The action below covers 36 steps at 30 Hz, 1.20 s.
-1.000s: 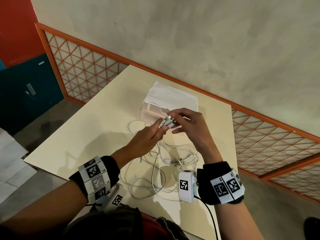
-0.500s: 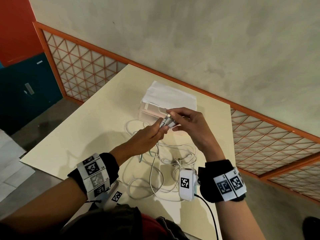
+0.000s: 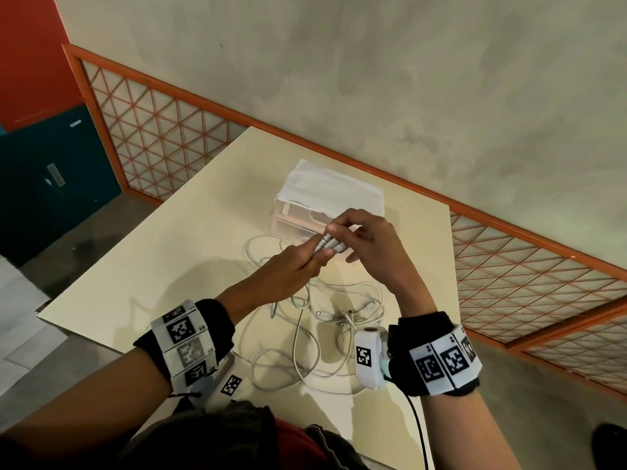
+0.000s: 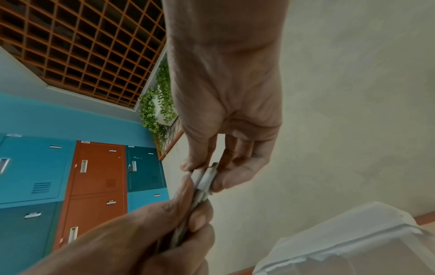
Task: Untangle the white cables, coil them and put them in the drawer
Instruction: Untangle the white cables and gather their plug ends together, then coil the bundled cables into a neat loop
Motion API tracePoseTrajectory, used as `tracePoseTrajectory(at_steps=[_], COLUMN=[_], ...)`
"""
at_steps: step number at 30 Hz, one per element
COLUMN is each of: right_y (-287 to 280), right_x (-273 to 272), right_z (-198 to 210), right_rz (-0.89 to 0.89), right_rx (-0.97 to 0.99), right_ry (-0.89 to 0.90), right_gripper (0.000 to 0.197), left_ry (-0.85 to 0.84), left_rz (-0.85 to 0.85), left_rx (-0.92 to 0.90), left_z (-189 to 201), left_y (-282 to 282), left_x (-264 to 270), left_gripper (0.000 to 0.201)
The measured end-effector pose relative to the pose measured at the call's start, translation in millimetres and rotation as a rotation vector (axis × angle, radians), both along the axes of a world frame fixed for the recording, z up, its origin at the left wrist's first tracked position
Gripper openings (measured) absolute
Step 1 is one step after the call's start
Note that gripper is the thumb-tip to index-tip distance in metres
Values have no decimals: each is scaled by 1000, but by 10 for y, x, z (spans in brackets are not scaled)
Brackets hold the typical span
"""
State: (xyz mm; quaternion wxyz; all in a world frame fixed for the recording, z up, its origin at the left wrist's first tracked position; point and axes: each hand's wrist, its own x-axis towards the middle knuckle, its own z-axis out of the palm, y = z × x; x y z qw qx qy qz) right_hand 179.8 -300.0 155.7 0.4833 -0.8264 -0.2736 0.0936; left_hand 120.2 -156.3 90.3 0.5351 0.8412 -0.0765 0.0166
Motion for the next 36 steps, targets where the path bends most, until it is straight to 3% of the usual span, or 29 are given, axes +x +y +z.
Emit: tracePoseTrajectory(at_steps=[6, 9, 11, 15, 17, 20, 23, 30, 33, 36], right_y=[45, 37, 37, 147, 225, 294, 323, 255, 243, 255], right_x=[-41, -34, -43, -122, -166, -208, -234, -216, -255, -247], right_z=[-54, -135, -212, -404, -483, -575, -571, -564, -604, -545], right_rz=[-29, -31, 77, 285, 311, 359, 345, 188, 87, -3], right_rx=[26, 62, 31, -63, -45, -70, -89, -77, -22, 28], right_ry=[-38, 84, 232, 334, 351, 325, 325, 96, 110, 79], right_gripper=[12, 41, 61, 76, 65, 15, 31, 54, 63, 53], left_ry=[61, 31, 13, -17, -25, -38, -112, -255, -145, 106], left_rz=[-4, 71, 113, 87, 96, 102, 155, 462, 606, 714], left_rx=[-146, -343, -444, -519, -581, -703, -740, -794, -754, -759], left_z=[-5, 104, 223, 356, 382, 420, 430, 348, 171, -91], left_y=[-8, -9, 6, 64, 58, 55, 166, 419, 499, 538], left_x=[-38, -54, -66, -62, -47, -28, -15, 61, 74, 106], left_gripper=[23, 20, 29, 38, 38, 36, 35, 34, 37, 32])
